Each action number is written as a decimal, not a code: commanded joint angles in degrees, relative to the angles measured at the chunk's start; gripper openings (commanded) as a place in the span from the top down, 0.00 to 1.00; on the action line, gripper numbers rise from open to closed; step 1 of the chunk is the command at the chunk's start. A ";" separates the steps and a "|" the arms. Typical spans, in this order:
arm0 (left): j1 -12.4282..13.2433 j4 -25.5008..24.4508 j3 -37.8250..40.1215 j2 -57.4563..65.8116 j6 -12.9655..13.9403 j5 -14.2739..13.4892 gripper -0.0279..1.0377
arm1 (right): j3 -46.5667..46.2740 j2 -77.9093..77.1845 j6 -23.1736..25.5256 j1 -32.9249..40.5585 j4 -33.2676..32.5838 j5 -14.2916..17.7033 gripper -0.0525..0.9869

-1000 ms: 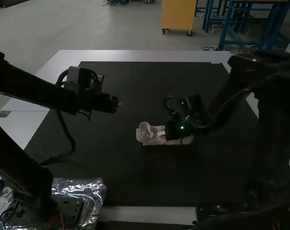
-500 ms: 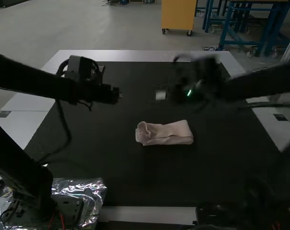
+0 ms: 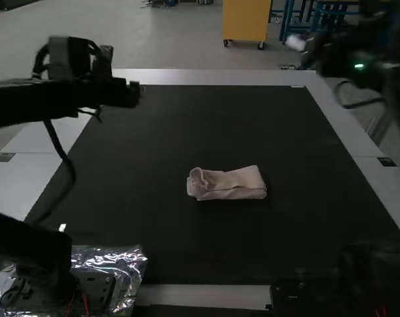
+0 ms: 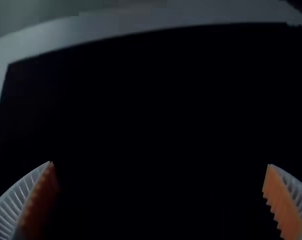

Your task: Fold the towel.

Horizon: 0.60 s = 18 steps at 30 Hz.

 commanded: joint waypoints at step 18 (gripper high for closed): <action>5.52 8.23 -14.85 -53.72 0.02 -6.64 0.07 | -4.54 -44.36 9.65 -9.93 -12.72 3.35 0.08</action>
